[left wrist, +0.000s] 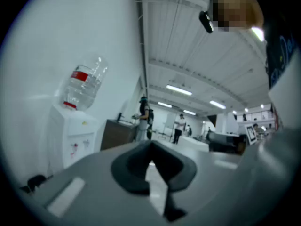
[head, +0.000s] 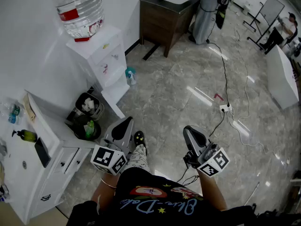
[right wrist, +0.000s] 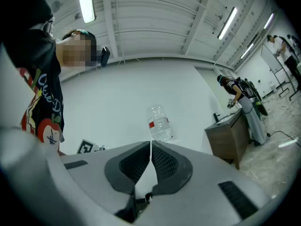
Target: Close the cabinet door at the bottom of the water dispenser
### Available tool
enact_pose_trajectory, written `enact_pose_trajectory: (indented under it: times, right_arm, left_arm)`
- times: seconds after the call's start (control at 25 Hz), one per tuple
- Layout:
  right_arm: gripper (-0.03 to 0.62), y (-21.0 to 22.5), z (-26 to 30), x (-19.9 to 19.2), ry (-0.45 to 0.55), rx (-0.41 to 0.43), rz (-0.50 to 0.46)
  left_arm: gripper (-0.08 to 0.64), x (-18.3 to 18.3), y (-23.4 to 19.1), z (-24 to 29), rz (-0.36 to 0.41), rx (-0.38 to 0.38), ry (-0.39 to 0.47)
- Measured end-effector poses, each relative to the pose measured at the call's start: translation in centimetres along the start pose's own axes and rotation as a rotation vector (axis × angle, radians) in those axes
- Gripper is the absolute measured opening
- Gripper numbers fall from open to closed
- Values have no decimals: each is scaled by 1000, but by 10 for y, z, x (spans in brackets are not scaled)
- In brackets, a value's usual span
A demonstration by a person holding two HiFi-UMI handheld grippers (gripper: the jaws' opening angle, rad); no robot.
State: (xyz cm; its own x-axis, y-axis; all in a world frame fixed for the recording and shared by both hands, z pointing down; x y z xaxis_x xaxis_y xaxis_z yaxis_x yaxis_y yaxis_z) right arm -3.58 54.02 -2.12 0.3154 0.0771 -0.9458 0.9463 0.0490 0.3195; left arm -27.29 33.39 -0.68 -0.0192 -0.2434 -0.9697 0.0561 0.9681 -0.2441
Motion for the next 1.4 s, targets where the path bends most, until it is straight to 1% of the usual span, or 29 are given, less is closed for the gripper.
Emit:
enact_pose_trajectory:
  times: [0.08,0.16,0.24,0.36,0.52,0.64,0.72,0.8,0.88,0.92,0.96,1.04,1.12,1.2,1.32,1.4]
  right_arm:
    - [17,13,59,8,12,30,18]
    - [17,26,114,14,3,46,29]
    - [17,38,161,15,-31,38,33]
    - [17,51,211,10,-72,43,26]
    - [17,58,259,-6,-138,110,29]
    - [17,61,292,-26,-208,201,24]
    - [17,67,318,-43,-267,277,29]
    - [17,78,345,-65,-343,347,21]
    - [17,88,373,-89,-377,420,11]
    - [17,94,386,-105,-387,455,-7]
    - [17,101,397,-123,-402,484,-29]
    - [17,114,414,-164,-439,529,-73]
    - [17,126,425,-203,-474,544,-78]
    - [17,134,432,-235,-503,521,-18]
    - [17,139,438,-265,-504,480,86]
    - [17,139,440,-281,-502,468,117]
  left_arm:
    - [-3,17,-41,25,9,-6,-28]
    - [-3,29,-80,46,19,1,-47]
    - [-3,35,-112,58,19,25,-37]
    - [-2,37,-147,67,13,74,-1]
    - [-3,20,-178,70,-16,154,-20]
    - [-3,-7,-192,63,-9,249,-72]
    - [-3,-29,-199,56,-33,349,-105]
    - [-3,-56,-204,48,-90,490,-130]
    - [-3,-87,-214,38,-132,609,-153]
    - [-3,-105,-222,33,-144,646,-159]
    - [-3,-126,-230,30,-157,667,-161]
    - [-3,-175,-242,28,-192,675,-176]
    - [-3,-226,-253,29,-240,683,-220]
    - [-3,-275,-262,30,-307,708,-253]
    - [-3,-336,-277,25,-408,773,-271]
    - [-3,-373,-286,22,-461,806,-334]
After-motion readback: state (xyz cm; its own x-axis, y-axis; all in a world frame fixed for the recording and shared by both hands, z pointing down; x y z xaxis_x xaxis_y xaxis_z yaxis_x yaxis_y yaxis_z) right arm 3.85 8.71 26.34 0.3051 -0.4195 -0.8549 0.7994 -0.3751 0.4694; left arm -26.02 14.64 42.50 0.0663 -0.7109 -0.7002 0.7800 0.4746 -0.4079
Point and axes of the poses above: the fingertips, and each gripper's own axes: z forward along the fingers, y to its right, x out of its top, the point moved 10 cm from there along -z, backward along the fingers, and after that the axes turned 15 degrees about -x, right-handed, at the moved point
